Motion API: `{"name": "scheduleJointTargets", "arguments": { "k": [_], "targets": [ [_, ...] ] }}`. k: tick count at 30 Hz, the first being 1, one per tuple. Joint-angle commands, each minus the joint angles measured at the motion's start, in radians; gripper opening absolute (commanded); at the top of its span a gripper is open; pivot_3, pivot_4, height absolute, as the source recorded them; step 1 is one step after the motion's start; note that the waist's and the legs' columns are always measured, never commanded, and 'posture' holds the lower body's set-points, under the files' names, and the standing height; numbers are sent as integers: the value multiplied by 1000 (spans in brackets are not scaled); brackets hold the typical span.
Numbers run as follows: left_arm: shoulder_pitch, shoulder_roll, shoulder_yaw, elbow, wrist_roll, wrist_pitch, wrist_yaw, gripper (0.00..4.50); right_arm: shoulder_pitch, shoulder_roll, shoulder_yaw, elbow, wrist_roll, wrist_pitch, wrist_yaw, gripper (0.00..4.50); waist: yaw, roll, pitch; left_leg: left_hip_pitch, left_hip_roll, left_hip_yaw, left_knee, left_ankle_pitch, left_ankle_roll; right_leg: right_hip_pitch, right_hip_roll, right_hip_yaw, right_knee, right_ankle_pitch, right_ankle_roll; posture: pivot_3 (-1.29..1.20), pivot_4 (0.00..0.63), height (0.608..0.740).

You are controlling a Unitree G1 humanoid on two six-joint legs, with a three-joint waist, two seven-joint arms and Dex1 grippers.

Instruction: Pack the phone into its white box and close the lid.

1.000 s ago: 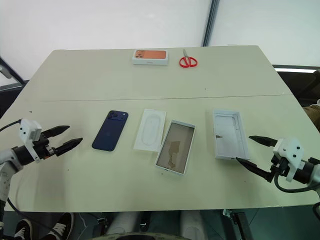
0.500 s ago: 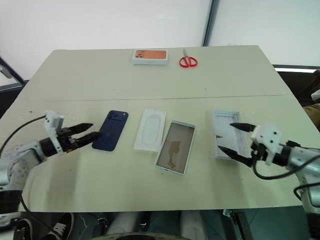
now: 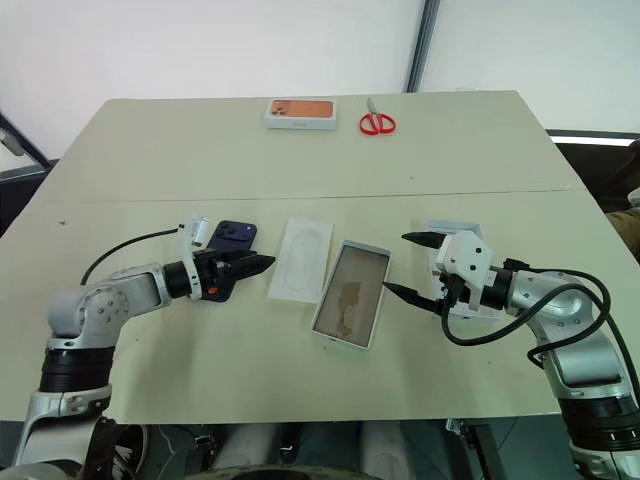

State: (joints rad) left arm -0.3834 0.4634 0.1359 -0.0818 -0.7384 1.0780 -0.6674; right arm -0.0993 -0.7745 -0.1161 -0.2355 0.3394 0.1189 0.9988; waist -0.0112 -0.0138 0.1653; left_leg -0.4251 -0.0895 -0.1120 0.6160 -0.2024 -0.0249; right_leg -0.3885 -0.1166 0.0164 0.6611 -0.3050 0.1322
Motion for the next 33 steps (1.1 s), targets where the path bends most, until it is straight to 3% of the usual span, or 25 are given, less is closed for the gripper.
{"name": "scheduleJointTargets", "arguments": {
  "k": [1, 7, 11, 15, 18, 25, 33],
  "targets": [
    [-20, 7, -50, -2, 1, 59, 9, 4459, -2, 7, -3, -35, 2, -9, -14, 4500, -1, 0, 0, 0, 0, 0, 0, 0, 0, 0, 0, 0, 0, 0, 0, 0, 150, 740],
    [-63, -31, -17, 39, -32, 134, 38, 4459, -6, 12, -3, -39, -1, -7, -24, 4500, 3, 0, 0, 0, 0, 0, 1, 0, 0, 0, 0, 0, 1, 0, 0, 0, 150, 740],
    [-104, -107, 32, 117, -82, 236, 87, 4459, -8, 16, 0, -41, -8, -12, -36, 4500, 6, 0, 0, 0, -1, 0, 1, 0, 0, 1, 0, 0, 1, 0, 0, 0, 150, 740],
    [-88, -116, -13, 94, -42, 215, 98, 4459, -12, 20, 1, -44, -8, -11, -48, 4500, 4, 0, 0, 0, -1, 0, 2, 0, 0, 1, 0, 0, 1, 0, 0, 0, 150, 740],
    [-74, -125, 11, 111, -46, 224, 122, 3666, -9, 14, -4, -45, -8, -15, -48, 4500, 4, 0, 0, 0, -1, 0, 2, 0, 0, 1, 0, 0, 1, 0, 0, 0, 150, 740],
    [-72, -138, 46, 119, -69, 246, 149, 28, -5, 14, -4, -43, -11, -18, -50, 4500, 4, 0, -1, 0, -1, 0, 2, 0, 0, 1, 0, 0, 1, 0, 0, 0, 150, 740],
    [-87, -136, 90, 136, -82, 239, 170, 28, 16, 10, 0, -64, 16, -1, -31, 4500, 0, 0, -1, 1, 0, 0, 1, 0, 0, 1, 0, 0, 1, 0, 0, 0, 150, 740]
  ]
}}
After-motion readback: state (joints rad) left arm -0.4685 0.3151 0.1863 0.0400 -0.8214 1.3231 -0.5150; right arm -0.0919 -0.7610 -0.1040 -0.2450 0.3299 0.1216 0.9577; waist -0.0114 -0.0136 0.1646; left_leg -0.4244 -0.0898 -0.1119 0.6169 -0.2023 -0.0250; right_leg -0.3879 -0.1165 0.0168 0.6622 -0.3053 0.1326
